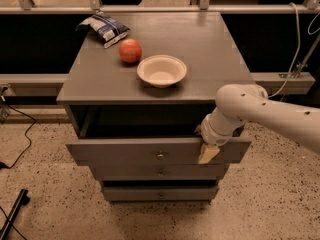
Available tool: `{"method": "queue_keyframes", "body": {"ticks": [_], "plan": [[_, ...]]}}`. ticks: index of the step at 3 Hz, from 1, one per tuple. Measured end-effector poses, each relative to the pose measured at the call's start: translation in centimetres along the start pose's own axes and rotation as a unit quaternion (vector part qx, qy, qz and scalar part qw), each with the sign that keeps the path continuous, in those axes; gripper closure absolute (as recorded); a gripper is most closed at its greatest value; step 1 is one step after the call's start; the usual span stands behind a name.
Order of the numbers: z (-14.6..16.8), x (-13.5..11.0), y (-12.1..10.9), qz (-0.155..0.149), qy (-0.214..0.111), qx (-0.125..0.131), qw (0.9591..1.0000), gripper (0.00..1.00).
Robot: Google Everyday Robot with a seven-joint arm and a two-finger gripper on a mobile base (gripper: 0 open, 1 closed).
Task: Open top drawer
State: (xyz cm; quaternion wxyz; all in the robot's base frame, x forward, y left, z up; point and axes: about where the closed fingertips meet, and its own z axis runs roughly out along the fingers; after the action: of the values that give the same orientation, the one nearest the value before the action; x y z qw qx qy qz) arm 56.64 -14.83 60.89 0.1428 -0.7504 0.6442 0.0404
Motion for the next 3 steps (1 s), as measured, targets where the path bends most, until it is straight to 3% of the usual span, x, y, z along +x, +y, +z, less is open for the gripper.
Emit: {"method": "queue_keyframes", "body": {"ticks": [2,3], "plan": [[-0.6,-0.4,0.4,-0.018,0.014,-0.009,0.9997,0.29],[-2.3,-1.8,4.1,-0.031,0.006,-0.033,0.999,0.27]]}}
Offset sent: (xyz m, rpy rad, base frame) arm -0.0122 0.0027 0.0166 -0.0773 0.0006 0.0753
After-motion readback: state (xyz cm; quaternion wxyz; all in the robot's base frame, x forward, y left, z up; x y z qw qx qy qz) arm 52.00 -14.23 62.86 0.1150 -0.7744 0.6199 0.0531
